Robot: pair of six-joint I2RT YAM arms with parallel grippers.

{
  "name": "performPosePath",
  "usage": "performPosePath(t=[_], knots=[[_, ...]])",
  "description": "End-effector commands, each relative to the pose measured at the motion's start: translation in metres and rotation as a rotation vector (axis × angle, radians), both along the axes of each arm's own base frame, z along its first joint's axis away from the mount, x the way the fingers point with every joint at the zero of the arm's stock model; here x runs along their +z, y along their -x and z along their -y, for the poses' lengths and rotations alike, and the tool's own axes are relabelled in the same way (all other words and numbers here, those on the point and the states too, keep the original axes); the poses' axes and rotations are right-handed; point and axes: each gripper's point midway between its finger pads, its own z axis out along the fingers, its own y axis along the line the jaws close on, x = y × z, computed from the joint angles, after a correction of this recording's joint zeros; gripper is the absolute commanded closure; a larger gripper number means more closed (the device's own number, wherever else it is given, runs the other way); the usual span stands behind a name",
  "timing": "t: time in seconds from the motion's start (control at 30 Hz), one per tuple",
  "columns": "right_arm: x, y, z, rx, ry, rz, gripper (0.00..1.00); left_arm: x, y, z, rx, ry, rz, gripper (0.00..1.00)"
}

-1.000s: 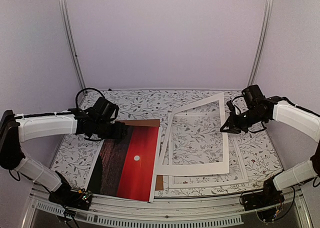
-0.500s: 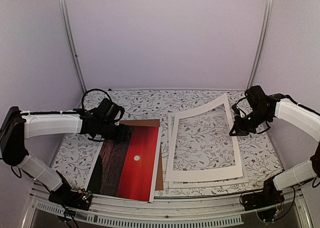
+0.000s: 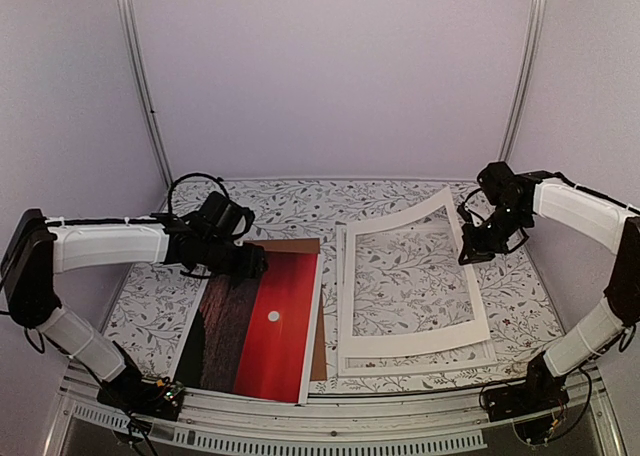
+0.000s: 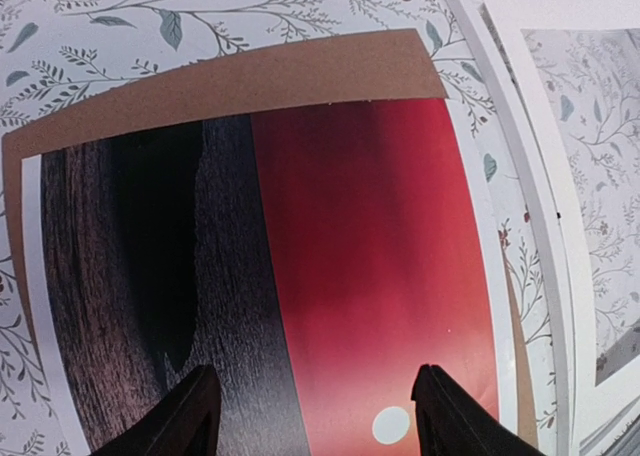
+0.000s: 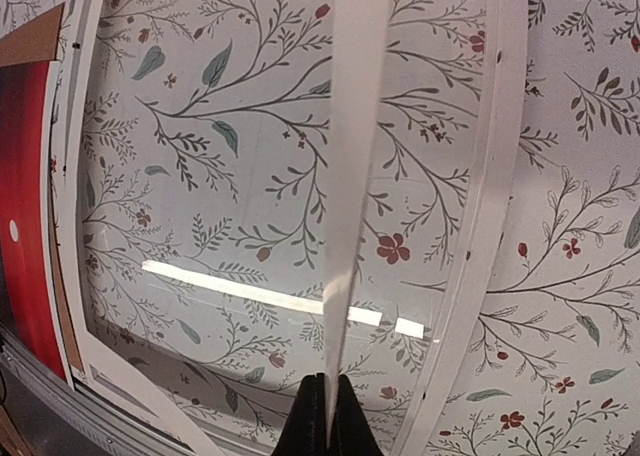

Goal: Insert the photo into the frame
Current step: Place the mat board on the glass panel.

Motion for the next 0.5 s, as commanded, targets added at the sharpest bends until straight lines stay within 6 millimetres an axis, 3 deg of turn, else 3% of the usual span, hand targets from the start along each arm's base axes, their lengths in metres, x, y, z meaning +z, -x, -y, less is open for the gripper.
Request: performPosePath(t=[0.0,0.17,0.47], knots=[[0.010,-0.013,0.012,-0.008,0.082,0.021,1.00,0.009,-0.004,0.019,-0.046,0.024,0.021,0.31],[0.011,-0.021,0.015,0.006,0.117,0.005,0.98,0.009,-0.005,0.029,-0.063,0.021,0.015,0.31],[-0.006,-0.020,0.008,0.042,0.103,-0.043,0.97,0.008,-0.004,0.039,-0.076,-0.007,0.009,0.31]])
